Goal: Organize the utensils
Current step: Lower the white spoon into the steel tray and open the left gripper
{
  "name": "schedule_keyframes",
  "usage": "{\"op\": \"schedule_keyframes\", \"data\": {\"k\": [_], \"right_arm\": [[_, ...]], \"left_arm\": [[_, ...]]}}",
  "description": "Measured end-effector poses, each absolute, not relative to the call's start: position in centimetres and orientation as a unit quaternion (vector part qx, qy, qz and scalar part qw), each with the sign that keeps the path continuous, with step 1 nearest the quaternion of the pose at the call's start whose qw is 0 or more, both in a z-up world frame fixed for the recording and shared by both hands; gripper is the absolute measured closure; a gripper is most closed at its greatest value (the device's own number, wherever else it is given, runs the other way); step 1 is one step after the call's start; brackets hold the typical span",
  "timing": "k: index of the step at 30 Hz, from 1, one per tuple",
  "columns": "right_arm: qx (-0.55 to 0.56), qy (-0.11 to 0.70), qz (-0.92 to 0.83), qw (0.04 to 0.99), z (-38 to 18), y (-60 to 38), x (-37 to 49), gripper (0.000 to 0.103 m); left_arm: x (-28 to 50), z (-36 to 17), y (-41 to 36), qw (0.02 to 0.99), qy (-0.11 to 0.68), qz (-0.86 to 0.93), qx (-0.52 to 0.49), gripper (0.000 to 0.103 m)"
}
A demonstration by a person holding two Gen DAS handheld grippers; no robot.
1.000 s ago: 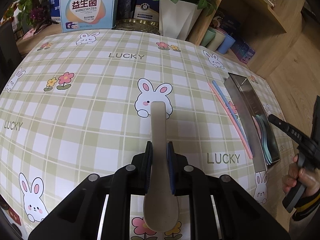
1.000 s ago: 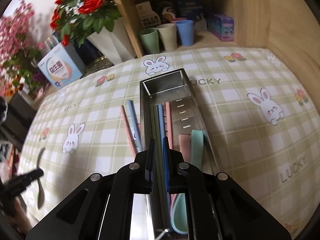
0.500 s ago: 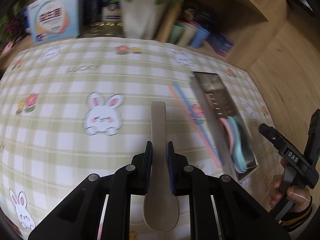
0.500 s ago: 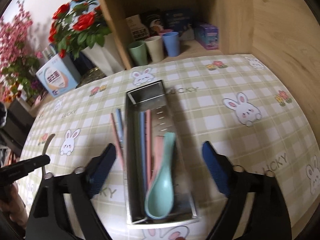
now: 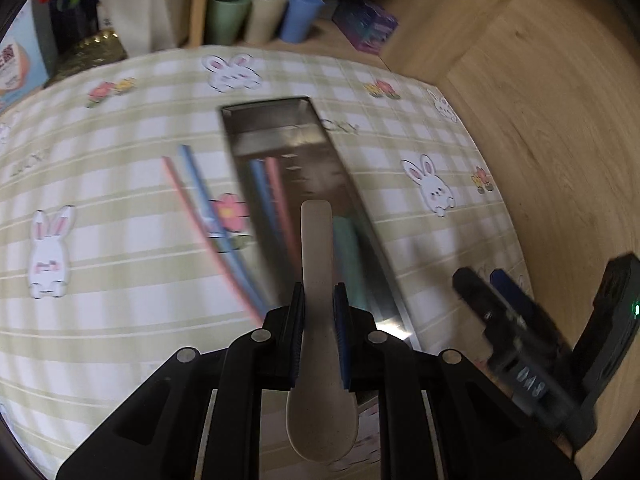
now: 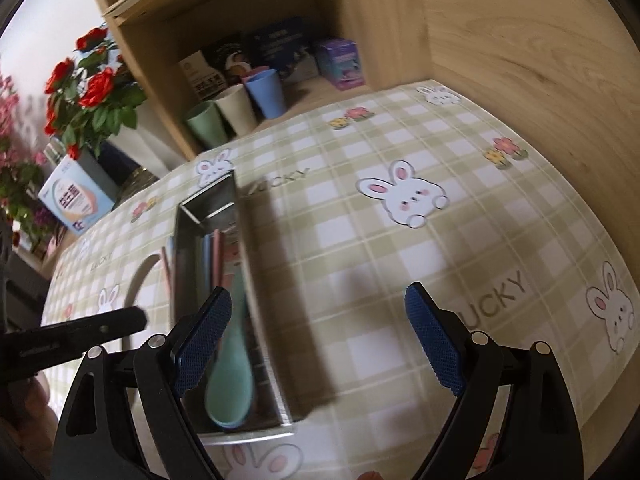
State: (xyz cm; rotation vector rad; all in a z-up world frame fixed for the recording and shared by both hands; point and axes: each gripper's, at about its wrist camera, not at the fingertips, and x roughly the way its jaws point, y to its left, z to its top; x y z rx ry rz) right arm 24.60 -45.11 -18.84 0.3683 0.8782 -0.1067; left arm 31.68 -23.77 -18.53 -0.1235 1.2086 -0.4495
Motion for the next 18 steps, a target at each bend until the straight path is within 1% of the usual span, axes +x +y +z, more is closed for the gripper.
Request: {"op": "schedule_keyframes", "data": {"k": [5,10,18], "right_arm": [[0.187,0.416,-0.073,0.887,-18.8,-47.4,23.8,0.017],[0.195,0.416,-0.081,0.885,-19.1,-48.9,23.3,0.017],[0.206,0.415,-0.071,0.883,-19.3,-49.2,23.2,0.017]], "left_arm": [[32.8,-19.8,-26.9,0.790,0.574,-0.210,-0.049,0.089],[33.6,-21.3,-27.7,0.783,0.592,-0.189,-0.040,0.089],[33.8,-22.3,-28.6,0.775,0.602,-0.188,-0.032,0.089]]}}
